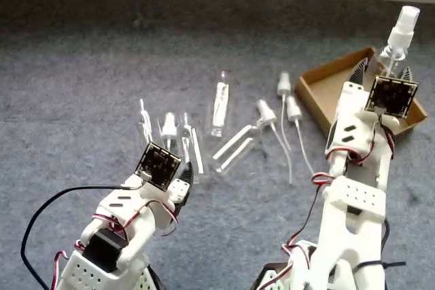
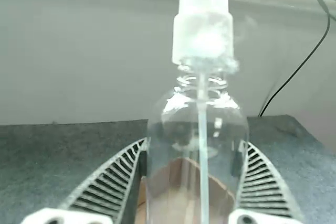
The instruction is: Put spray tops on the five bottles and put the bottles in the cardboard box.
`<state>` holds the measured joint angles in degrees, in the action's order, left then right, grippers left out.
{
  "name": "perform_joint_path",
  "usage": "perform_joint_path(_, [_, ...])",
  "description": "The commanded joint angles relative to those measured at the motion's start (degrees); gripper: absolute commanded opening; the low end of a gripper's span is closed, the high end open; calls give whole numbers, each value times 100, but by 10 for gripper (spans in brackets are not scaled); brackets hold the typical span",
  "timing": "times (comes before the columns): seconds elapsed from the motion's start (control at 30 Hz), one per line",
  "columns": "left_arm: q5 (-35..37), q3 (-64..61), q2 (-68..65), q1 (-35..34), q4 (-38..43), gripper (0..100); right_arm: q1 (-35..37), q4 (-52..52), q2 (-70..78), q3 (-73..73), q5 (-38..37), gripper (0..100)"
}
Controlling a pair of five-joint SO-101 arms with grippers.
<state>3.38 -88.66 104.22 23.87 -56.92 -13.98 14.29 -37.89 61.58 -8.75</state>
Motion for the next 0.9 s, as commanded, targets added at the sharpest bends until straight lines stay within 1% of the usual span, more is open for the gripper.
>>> perform_joint_path(0.0, [-26, 40, 66, -48, 18, 5, -180, 840, 760, -356, 105, 199])
perform_joint_path(0.17, [-26, 40, 66, -48, 18, 5, -242, 1429, 1895, -945, 105, 199])
perform_joint_path(0.33, [-26, -48, 66, -48, 26, 5, -268, 1525, 3029, -1903, 105, 199])
perform_joint_path(0.4, [-44, -215, 66, -48, 220, 5, -268, 1525, 3495, -2299, 105, 199])
perform_joint_path(0.6, [-53, -840, 57, -48, 1222, 5, -268, 1525, 4919, -3591, 105, 199])
perform_joint_path(0.87, [-53, -848, 57, -57, 1292, 5, -259, 1525, 6782, -5490, 79, 199])
